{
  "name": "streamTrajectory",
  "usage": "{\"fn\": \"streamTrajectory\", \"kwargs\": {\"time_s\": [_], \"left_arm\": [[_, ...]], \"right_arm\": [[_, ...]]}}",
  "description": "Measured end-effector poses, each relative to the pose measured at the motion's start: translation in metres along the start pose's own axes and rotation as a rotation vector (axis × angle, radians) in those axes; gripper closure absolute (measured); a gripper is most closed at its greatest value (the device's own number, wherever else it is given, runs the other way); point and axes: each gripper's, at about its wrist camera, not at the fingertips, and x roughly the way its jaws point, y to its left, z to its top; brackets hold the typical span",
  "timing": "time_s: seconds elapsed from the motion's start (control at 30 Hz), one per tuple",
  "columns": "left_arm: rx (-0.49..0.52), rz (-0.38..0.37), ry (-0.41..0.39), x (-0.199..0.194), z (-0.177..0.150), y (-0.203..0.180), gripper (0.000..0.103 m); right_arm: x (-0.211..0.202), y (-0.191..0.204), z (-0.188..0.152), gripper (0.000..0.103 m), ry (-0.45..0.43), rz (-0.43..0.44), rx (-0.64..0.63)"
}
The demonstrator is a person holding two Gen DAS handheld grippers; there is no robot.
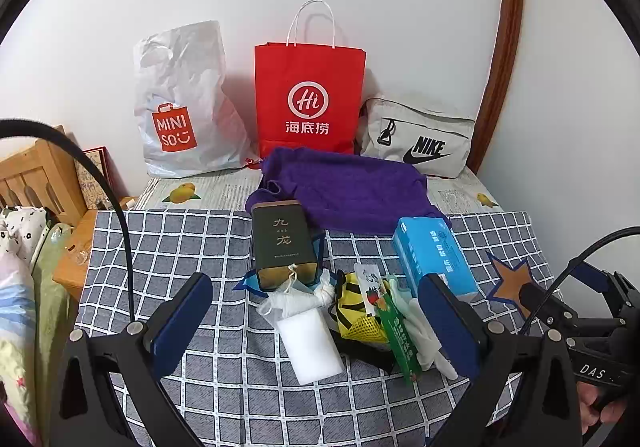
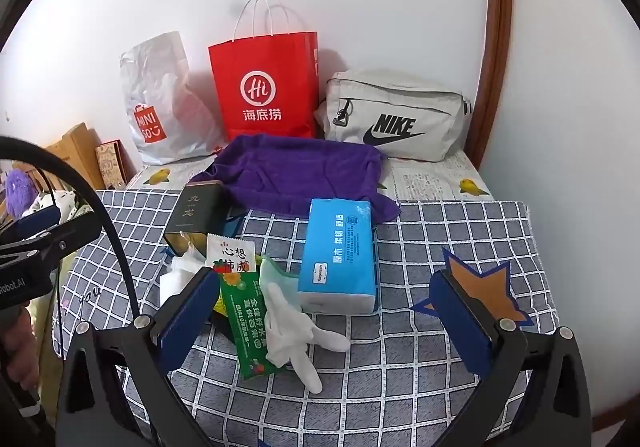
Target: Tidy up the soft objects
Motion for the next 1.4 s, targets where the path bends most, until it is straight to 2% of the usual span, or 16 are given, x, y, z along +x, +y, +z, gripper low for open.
{"fn": "streamTrajectory", "kwargs": {"time_s": [1.4], "left_arm": [[0.027, 0.001, 0.017, -0.0008, -0.0024, -0.0040, 0.000]], "right_arm": [[-0.0038, 0.0014, 0.0009, 0.000, -0.014, 0.005, 0.002]]}}
